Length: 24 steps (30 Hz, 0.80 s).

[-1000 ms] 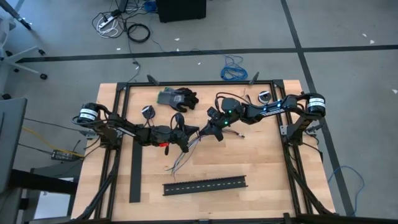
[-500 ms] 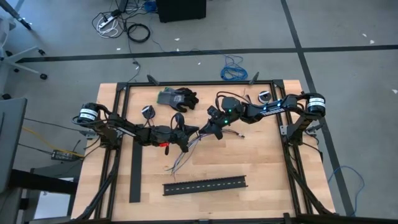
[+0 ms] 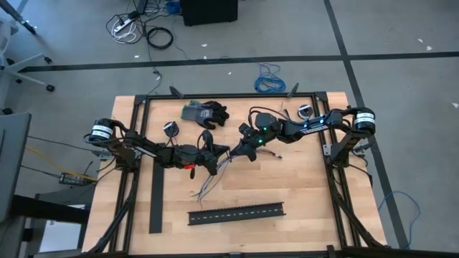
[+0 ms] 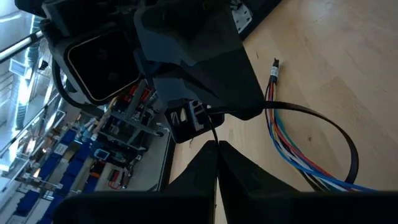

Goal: Ziptie cables
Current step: Wrap the cables together using the black zip tie

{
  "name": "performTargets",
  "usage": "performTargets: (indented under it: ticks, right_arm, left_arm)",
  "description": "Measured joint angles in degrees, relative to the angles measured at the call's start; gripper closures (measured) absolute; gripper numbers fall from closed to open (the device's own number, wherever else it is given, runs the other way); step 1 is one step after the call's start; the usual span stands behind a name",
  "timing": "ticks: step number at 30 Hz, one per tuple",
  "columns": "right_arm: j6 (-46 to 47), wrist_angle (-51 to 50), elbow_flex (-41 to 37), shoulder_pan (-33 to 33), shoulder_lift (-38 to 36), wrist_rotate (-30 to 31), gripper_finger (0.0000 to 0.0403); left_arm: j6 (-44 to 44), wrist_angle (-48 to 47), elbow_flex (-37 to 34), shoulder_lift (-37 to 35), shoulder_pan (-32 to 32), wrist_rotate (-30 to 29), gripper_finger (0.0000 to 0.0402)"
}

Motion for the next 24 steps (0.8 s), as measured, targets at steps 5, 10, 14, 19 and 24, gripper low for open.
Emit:
performTargets:
  ticks: [5,10,14,19,24]
  right_arm:
    - [0.09,0.01,0.0,0.03,0.0,0.03,0.0403]
    - [0.9,0.03,0.0,0.05,0.0,-0.72,0.0403]
    - [1.06,0.04,0.0,0.03,0.02,-0.95,0.0403]
    - [1.24,0.37,0.0,-0.01,0.02,-1.09,0.0403]
    - [1.41,0.68,0.0,-0.32,0.02,-1.2,0.0403]
  left_arm:
    - [1.36,0.02,0.0,0.01,-0.02,0.0,0.0401]
    - [3.75,0.07,0.0,0.0,-0.02,0.02,0.0401]
    - [5.14,0.04,0.0,0.01,-0.04,0.02,0.0401]
    - [6.52,0.04,0.0,0.0,-0.05,0.02,0.0402]
    - [7.21,0.04,0.0,0.01,-0.19,0.04,0.0401]
